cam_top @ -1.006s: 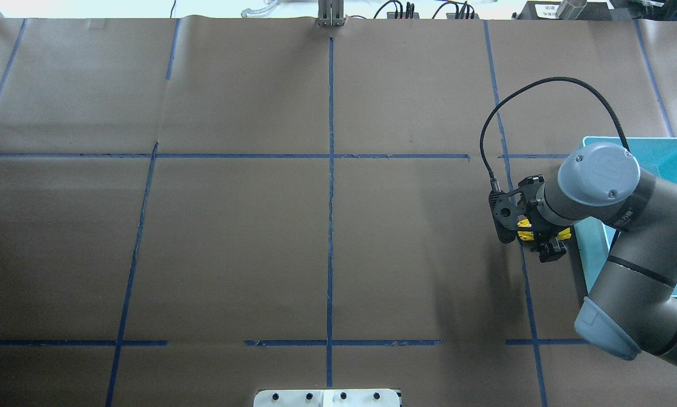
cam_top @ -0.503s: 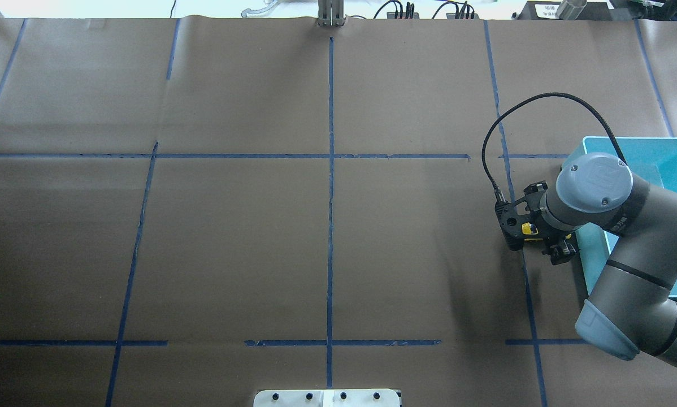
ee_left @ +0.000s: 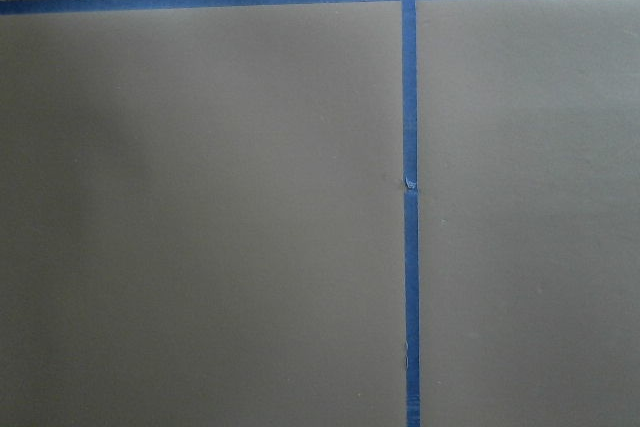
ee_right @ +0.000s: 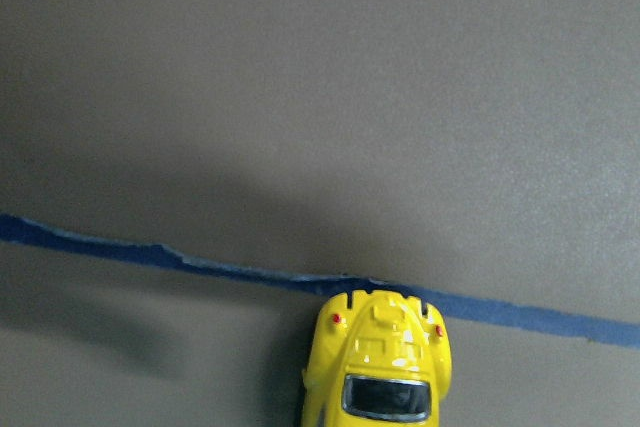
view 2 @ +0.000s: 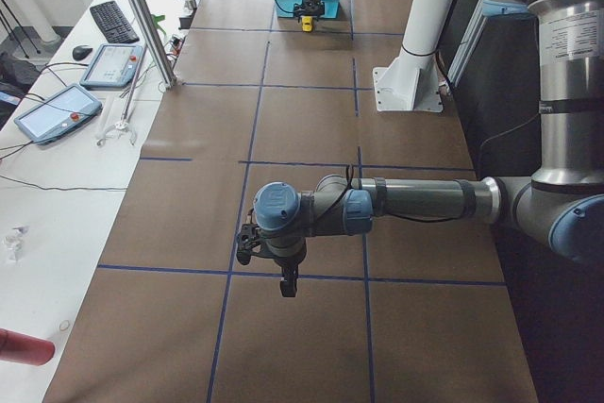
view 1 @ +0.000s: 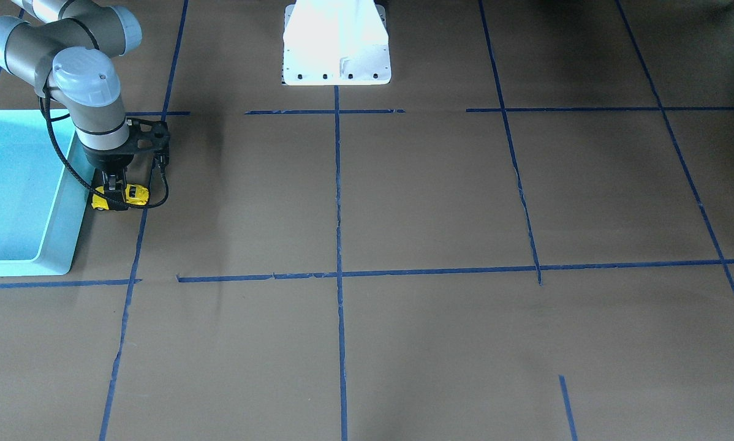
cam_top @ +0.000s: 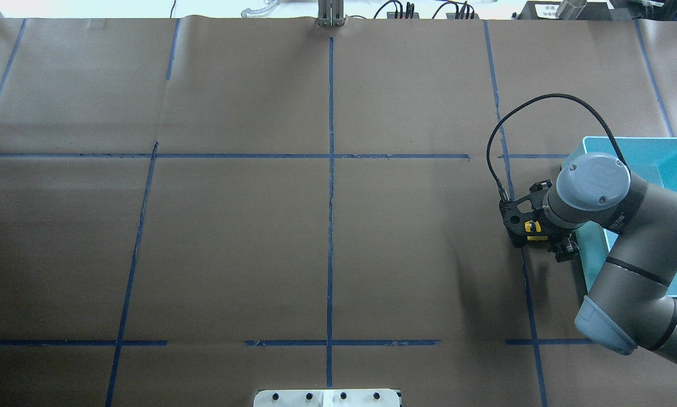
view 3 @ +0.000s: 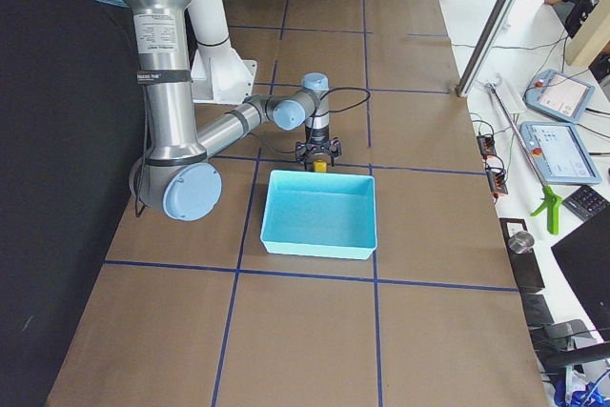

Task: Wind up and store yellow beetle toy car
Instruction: 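Lift the car with the right gripper over the blue bin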

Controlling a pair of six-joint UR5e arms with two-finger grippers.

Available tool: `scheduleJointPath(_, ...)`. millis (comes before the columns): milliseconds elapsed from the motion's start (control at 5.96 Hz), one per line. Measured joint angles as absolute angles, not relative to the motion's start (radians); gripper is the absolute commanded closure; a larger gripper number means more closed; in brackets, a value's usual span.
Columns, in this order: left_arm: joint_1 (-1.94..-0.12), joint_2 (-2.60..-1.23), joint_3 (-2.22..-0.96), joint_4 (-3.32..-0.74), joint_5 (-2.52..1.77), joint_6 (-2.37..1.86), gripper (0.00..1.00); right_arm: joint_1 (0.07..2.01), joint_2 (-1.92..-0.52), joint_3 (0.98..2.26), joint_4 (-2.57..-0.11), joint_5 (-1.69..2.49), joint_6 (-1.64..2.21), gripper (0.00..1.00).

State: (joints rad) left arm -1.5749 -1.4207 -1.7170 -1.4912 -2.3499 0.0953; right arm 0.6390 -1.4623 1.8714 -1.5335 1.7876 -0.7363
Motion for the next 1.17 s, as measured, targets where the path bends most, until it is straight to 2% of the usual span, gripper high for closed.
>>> scheduleJointPath(168, -1.574, -1.421, -1.717, -1.492, -2.349, 0.097, 0.00, 0.643, -1.461, 1.855, -1.533, 1.788, -0.736, 0.19)
scheduleJointPath(503, -1.574, -1.420, -1.714, -1.493, -2.349, 0.098, 0.00, 0.644, -1.459, 1.841, -1.532, 1.789, -0.736, 0.78)
scheduleJointPath(671, -1.574, -1.421, -1.712, -1.493, -2.349, 0.098, 0.00, 0.646, -1.460, 1.841, -1.532, 1.793, -0.736, 1.00)
scheduleJointPath(1006, -1.574, -1.423, -1.708, -1.493, -2.349, 0.098, 0.00, 0.680, -1.464, 1.881, -1.539, 1.807, -0.734, 1.00)
scheduleJointPath(1174, -1.573, -1.423, -1.708, -1.493, -2.349, 0.098, 0.00, 0.723, -1.469, 1.958, -1.574, 1.835, -0.732, 1.00)
